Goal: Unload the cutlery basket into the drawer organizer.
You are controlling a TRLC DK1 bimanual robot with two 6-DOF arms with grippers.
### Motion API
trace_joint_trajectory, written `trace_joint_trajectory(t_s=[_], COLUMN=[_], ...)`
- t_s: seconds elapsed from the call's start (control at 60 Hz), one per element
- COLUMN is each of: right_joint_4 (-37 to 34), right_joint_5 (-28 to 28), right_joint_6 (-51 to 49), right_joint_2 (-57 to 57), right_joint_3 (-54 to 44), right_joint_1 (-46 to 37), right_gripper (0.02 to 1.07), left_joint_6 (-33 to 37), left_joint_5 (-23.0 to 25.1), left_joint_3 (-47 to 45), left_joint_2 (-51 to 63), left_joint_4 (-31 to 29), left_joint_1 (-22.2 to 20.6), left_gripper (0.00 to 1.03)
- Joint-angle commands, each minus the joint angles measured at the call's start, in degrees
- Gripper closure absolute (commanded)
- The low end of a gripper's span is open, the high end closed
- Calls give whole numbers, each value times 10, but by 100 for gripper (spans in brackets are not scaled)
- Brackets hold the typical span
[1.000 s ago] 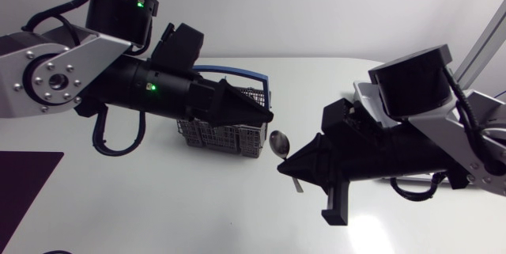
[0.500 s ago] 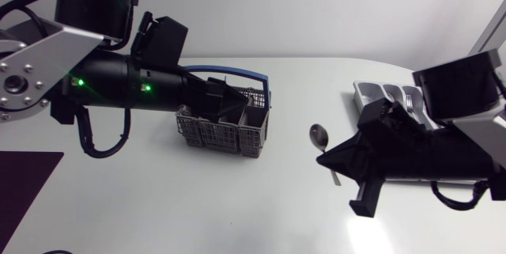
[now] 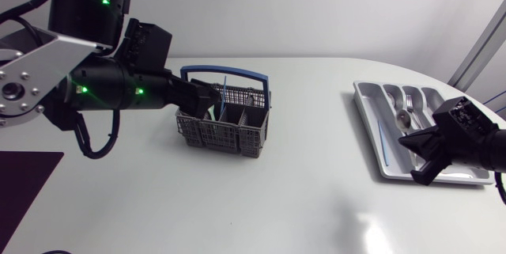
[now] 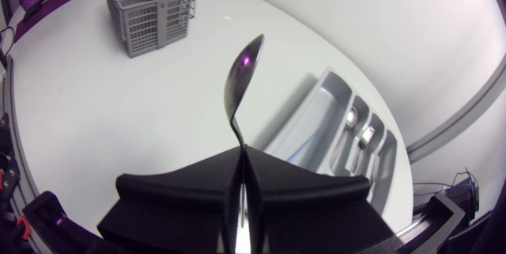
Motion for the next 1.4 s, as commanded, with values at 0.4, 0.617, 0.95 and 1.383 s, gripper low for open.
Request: trace_joint_trajectory(t_s=[0.4, 0.617, 0.95, 1.383], right_joint_4=[199, 243, 304, 301], right_joint_5=[-8, -14, -6, 7], right_joint_6=[-226, -291, -365, -378], right_joint_2=[239, 348, 405, 353], right_joint_3=[11, 56, 54, 22], right_joint_1=[-231, -282, -304, -317], right_gripper=[102, 102, 95, 17], left_joint_6=[25, 23, 42, 71], left_joint_5=[-55, -70, -80, -80], left_joint_3=[-22, -26, -37, -65], left_joint_2=[5, 10, 4, -21], left_joint_4=[18, 18, 17, 14], left_joint_1=[15, 11, 24, 38], left_gripper=[14, 14, 14, 11])
